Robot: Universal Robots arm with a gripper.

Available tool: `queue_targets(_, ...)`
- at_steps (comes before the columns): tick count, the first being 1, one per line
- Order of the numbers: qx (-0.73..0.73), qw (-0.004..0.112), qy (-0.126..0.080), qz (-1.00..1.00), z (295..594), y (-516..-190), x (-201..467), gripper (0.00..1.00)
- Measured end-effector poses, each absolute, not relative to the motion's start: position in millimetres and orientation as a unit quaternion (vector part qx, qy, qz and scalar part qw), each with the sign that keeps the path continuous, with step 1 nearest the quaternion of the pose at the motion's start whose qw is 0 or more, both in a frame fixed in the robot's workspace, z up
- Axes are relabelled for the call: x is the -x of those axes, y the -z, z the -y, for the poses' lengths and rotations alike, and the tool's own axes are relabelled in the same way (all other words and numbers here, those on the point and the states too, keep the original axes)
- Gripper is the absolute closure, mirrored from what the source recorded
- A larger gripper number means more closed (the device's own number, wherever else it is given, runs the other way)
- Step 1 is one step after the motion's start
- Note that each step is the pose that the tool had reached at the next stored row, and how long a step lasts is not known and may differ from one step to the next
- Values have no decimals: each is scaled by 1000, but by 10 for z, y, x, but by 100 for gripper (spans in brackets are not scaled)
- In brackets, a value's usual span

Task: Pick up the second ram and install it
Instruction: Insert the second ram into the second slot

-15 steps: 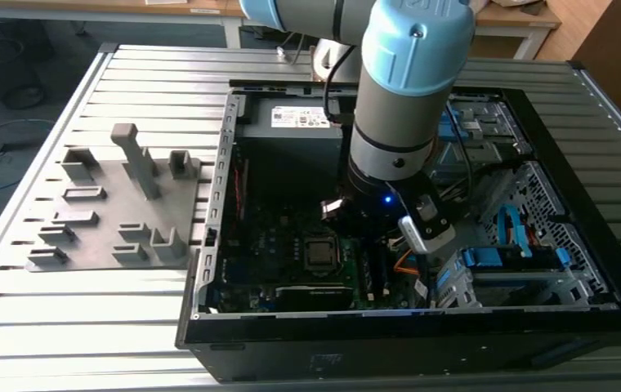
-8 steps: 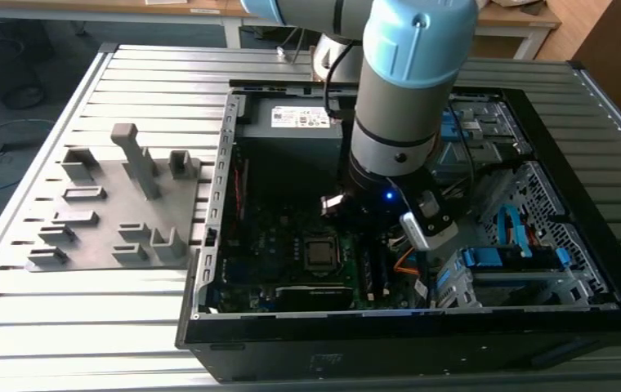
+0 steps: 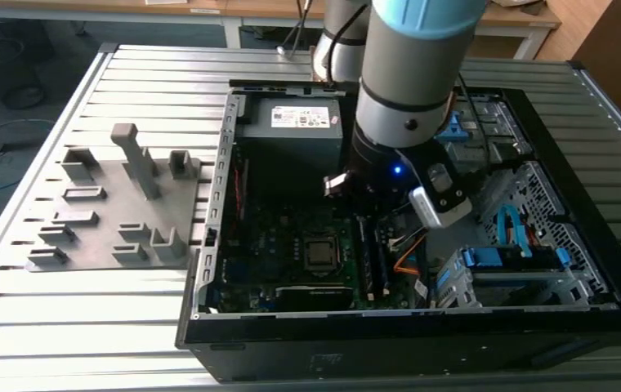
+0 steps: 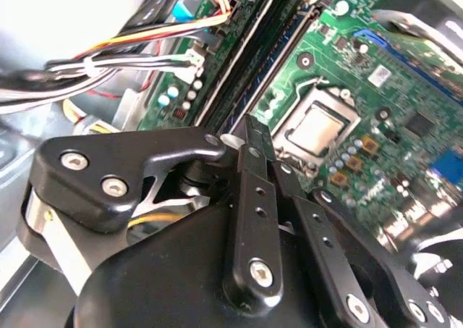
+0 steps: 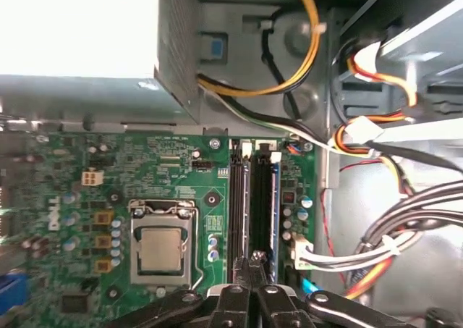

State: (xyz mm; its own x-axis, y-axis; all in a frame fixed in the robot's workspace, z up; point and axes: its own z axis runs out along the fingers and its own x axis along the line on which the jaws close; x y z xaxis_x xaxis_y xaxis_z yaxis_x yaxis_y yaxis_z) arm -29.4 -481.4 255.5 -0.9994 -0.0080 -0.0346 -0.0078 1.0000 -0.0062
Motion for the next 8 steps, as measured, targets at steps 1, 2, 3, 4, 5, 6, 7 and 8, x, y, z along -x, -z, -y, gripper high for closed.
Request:
queue_targets(1,4,18,3,-1000,4809,-2600,294,90)
queue_targets(2,4,18,3,-1000,4807,-2633,294,90)
queue_targets(3,4,18,3,-1000,4807,-2641,294,90)
queue_targets(4,4,18,3,-1000,4807,-2640,294,90)
queue_targets(5,4,18,3,-1000,4807,-2640,294,90)
queue_targets(6,4,18,3,-1000,4807,-2642,294,90)
queue_targets(7,4,18,3,-1000,4807,-2643,294,90)
queue_targets(8,4,18,3,-1000,4807,-2643,294,90)
